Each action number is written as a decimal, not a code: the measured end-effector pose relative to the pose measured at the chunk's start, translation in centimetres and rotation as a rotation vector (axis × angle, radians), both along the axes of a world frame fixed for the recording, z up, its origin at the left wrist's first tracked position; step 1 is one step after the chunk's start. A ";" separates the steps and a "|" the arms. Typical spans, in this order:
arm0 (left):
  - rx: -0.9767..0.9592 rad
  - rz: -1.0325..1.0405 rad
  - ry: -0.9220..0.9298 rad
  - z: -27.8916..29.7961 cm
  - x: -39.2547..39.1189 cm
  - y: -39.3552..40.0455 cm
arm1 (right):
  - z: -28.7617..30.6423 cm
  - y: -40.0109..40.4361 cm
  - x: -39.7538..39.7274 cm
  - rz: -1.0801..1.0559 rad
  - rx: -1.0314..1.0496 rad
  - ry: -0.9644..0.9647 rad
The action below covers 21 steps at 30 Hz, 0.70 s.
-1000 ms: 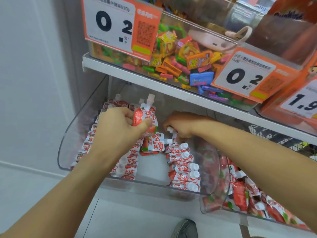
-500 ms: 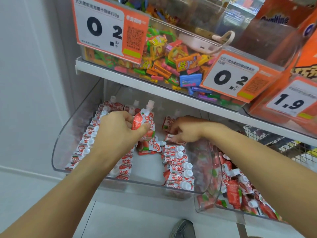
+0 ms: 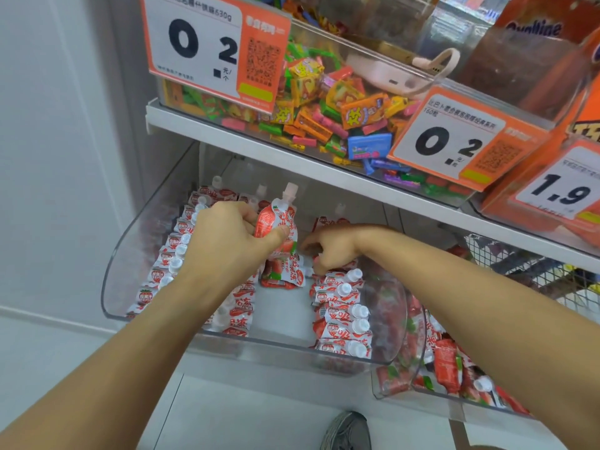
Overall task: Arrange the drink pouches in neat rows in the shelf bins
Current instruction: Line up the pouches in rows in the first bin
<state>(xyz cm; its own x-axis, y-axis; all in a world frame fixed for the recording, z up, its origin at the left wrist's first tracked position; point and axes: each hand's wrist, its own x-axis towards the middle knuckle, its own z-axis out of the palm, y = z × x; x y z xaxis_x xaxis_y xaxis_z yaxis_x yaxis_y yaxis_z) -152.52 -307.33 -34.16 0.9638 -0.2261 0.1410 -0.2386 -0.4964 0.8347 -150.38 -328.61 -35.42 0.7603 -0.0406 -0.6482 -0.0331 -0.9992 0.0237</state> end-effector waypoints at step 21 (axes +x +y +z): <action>-0.005 0.010 -0.013 0.4 0.0 0.7 | -0.3 -0.9 -1.5 -0.170 0.491 -0.237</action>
<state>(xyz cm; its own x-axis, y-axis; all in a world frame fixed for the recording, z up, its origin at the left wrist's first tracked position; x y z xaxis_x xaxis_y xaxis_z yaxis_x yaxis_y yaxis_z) -152.54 -306.64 -33.76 0.9642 -0.2156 0.1543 -0.2440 -0.4943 0.8344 -151.87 -329.49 -35.73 0.8963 0.0880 -0.4347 -0.1425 -0.8710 -0.4701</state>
